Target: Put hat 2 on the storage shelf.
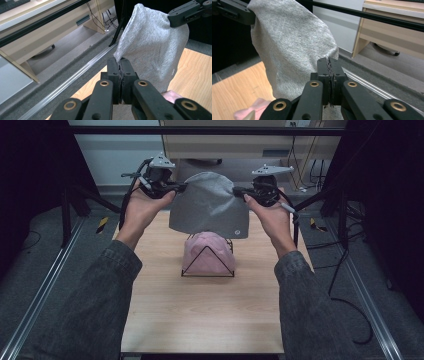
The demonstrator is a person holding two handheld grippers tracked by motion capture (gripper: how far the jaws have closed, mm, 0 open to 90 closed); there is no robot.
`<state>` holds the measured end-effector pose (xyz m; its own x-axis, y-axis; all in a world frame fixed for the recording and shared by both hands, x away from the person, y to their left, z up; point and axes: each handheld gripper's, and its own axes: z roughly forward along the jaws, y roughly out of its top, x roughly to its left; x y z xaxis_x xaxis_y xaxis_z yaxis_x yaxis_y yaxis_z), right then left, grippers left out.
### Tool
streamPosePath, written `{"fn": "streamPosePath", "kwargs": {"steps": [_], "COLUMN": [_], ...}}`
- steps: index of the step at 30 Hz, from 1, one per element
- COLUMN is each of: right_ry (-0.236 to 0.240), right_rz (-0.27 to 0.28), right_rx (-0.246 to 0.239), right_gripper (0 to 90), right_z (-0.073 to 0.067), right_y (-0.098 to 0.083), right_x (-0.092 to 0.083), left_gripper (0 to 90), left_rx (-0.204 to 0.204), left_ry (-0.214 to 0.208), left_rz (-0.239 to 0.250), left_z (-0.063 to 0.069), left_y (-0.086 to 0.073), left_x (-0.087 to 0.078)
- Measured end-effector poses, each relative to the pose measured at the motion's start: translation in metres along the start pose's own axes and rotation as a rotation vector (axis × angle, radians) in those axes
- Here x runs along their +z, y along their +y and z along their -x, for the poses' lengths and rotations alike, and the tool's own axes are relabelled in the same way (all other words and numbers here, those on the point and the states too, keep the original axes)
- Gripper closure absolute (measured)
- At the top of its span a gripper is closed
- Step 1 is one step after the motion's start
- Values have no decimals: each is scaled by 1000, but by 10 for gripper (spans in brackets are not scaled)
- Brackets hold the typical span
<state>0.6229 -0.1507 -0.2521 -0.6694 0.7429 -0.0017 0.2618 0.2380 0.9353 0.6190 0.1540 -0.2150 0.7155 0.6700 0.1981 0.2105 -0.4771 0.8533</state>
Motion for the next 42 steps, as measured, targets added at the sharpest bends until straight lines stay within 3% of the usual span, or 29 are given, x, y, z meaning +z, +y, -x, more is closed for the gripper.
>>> {"fn": "streamPosePath", "kwargs": {"steps": [13, 18, 30, 42], "right_ry": [-11, -7, 7, 15], "right_rz": [-33, -45, -83, -121], "right_rx": [18, 22, 27, 66], "right_gripper": [893, 893, 892, 892], "right_z": [3, 2, -5, -4], "right_y": [-22, -31, -55, -88], "right_x": [10, 12, 22, 35], "left_gripper": [884, 884, 884, 884], "left_rx": [-4, -32, -55, -66], "left_ry": [-22, -27, -44, -66], "left_rz": [-35, -40, -69, -111], "left_z": [7, 7, 14, 23], "left_y": [-18, -28, -53, -77], "left_x": [16, 20, 30, 42]}}
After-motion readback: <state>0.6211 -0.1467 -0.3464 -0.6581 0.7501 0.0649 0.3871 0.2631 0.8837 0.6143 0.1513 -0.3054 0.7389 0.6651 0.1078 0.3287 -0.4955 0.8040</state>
